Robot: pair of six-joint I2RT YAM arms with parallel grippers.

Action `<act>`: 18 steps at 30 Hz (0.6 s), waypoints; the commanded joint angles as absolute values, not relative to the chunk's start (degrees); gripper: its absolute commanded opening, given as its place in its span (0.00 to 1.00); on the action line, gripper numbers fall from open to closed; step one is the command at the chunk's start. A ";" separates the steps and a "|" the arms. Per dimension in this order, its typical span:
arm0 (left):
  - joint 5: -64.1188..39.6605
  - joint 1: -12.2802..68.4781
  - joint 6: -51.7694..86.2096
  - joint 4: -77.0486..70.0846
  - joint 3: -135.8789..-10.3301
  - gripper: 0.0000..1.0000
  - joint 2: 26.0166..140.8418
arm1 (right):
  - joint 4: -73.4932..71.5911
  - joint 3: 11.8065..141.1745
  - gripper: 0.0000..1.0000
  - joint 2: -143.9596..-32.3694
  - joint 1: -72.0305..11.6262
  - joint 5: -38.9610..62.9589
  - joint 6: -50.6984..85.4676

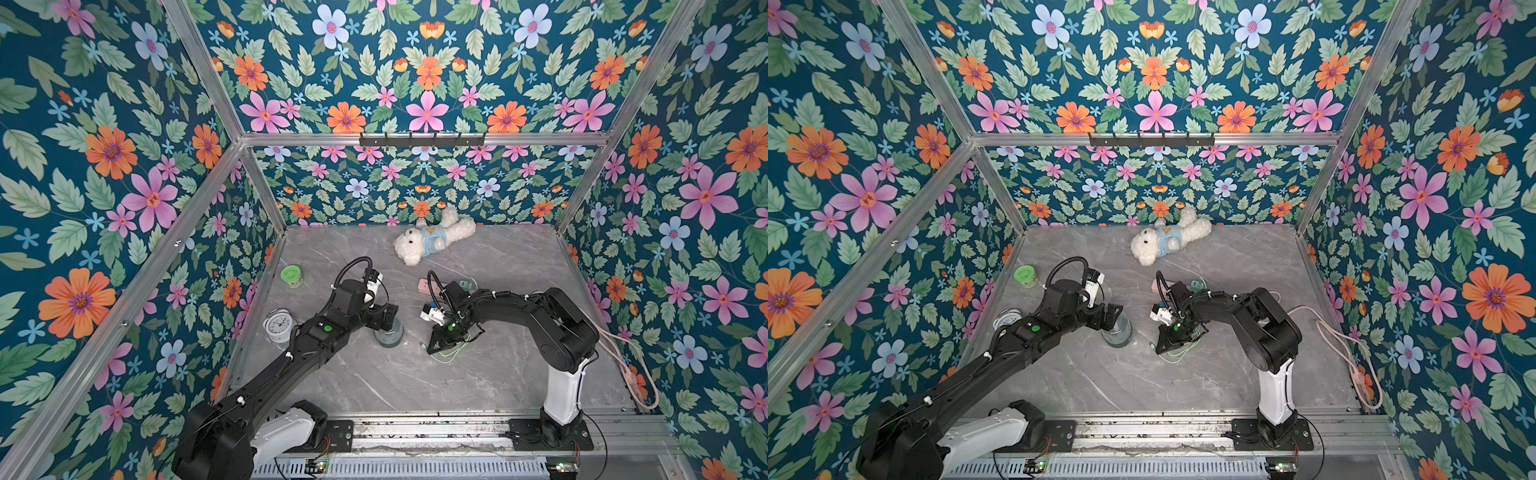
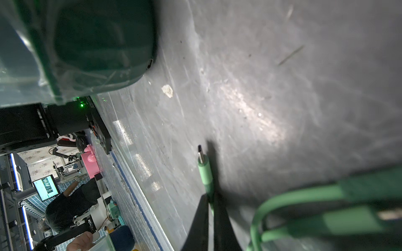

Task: Charge the cordless meat grinders
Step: Pick up the charging cable from the center of the board.

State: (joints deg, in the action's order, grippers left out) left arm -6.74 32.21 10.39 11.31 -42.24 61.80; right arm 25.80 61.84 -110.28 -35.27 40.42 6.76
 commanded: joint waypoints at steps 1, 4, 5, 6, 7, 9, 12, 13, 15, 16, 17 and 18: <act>-7.26 32.08 10.95 12.95 -42.65 0.99 61.07 | 27.14 60.44 0.21 -108.80 -35.70 36.12 5.20; -7.96 32.08 11.54 12.21 -42.13 0.98 61.30 | 26.96 59.85 0.27 -107.34 -37.28 33.44 4.31; -8.31 32.08 11.76 11.82 -41.93 0.98 61.41 | 26.75 59.70 0.27 -107.06 -37.98 32.12 4.30; -8.76 32.08 11.92 11.45 -41.64 0.98 61.45 | 26.98 59.72 0.27 -107.04 -38.55 31.31 4.31; -8.96 32.08 12.12 11.11 -41.45 0.98 61.52 | 27.17 59.64 0.27 -107.00 -39.13 30.14 4.32; -9.18 32.08 12.44 10.37 -40.88 0.98 61.28 | 27.14 59.20 0.25 -106.77 -40.17 26.85 4.36; -9.64 32.07 12.43 9.98 -40.26 0.98 61.17 | 27.80 58.63 0.20 -106.27 -41.84 21.39 3.65; -9.73 32.07 12.46 9.99 -40.26 0.97 61.13 | 27.83 58.43 0.19 -105.99 -42.58 19.48 3.24; -9.76 32.08 12.50 10.01 -40.26 0.97 60.95 | 27.59 57.90 0.17 -105.84 -44.12 16.76 2.36; -9.76 32.07 12.50 9.93 -40.17 0.97 60.70 | 27.04 57.64 0.17 -105.65 -45.03 15.86 2.14; -9.67 32.03 12.57 9.91 -39.95 0.97 60.41 | 26.37 57.12 0.17 -105.42 -45.81 14.83 2.11; -9.73 32.06 12.59 9.94 -39.92 0.97 60.10 | 26.00 56.93 0.18 -105.22 -46.27 14.40 1.96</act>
